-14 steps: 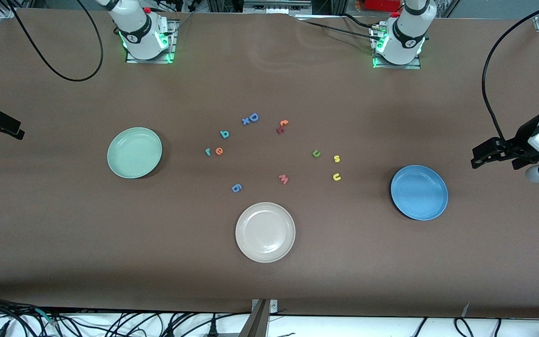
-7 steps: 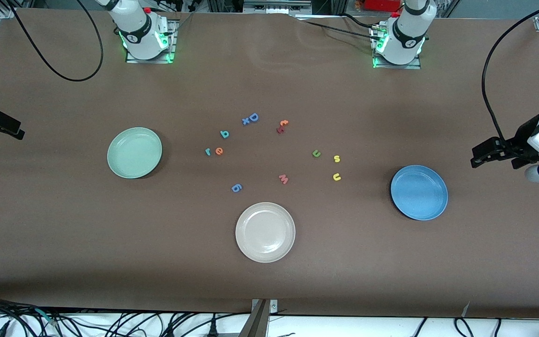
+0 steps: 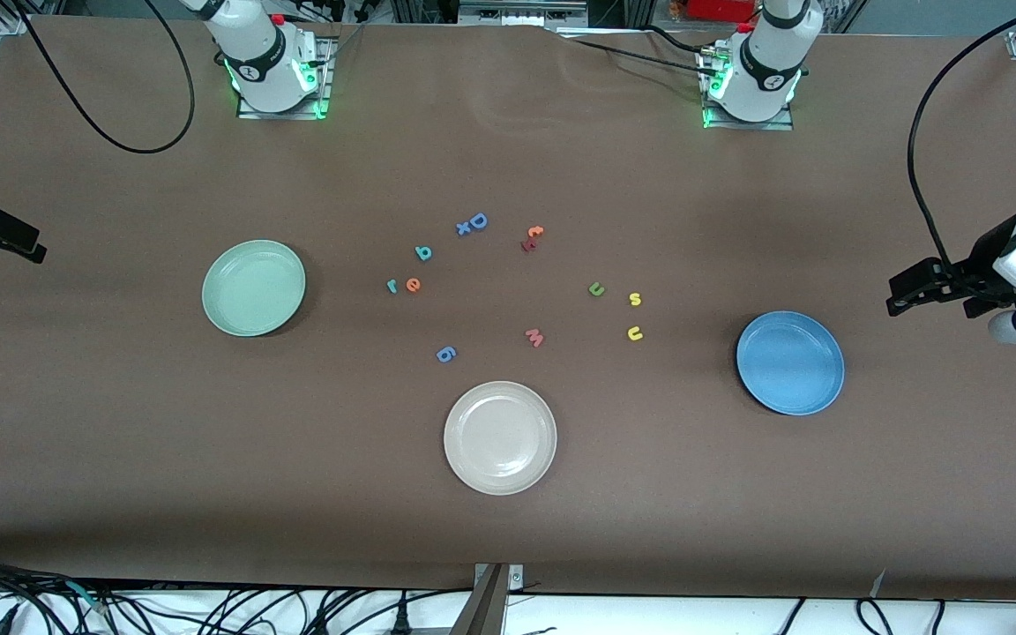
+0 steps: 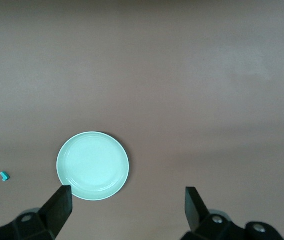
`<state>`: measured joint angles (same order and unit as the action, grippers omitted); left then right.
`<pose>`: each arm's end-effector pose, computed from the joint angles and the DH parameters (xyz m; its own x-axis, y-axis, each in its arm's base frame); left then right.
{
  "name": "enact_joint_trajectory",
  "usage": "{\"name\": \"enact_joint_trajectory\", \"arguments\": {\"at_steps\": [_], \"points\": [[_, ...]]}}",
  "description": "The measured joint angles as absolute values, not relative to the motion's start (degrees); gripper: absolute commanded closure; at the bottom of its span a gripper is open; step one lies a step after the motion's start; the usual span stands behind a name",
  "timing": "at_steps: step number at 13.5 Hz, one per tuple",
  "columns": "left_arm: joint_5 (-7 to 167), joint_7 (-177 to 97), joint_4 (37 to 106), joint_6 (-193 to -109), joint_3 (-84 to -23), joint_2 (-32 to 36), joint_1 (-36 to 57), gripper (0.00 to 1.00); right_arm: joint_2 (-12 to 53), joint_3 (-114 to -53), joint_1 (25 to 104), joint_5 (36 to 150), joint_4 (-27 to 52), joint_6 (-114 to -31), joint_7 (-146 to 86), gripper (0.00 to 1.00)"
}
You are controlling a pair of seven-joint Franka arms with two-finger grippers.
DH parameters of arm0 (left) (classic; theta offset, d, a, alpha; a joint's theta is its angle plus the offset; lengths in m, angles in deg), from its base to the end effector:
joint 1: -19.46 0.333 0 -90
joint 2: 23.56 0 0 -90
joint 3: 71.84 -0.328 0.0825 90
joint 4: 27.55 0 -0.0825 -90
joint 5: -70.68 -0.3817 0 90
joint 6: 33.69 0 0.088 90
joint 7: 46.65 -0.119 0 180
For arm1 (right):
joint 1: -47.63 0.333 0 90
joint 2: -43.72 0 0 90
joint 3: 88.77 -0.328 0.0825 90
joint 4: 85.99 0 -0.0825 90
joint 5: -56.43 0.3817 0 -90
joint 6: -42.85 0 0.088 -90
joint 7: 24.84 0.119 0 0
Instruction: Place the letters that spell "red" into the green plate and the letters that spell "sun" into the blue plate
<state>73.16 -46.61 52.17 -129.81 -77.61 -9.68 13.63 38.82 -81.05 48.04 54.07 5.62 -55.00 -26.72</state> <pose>0.6377 -0.0131 0.5757 0.9990 0.0003 0.0451 -0.0006 -0.9998 0.0191 0.5844 -0.0763 0.5751 0.9958 -0.0883 0.0222 -0.0894 -0.9946 0.0531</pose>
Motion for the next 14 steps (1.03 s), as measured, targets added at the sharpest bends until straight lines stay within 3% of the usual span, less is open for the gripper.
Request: {"name": "enact_joint_trajectory", "arguments": {"at_steps": [14], "points": [[73.2, -46.6, 51.4, -129.7, -77.6, -9.7, 13.6, 0.0, 38.8, -81.1, 48.0, 54.1, 5.7, -55.0, -26.7, 0.0]]}}
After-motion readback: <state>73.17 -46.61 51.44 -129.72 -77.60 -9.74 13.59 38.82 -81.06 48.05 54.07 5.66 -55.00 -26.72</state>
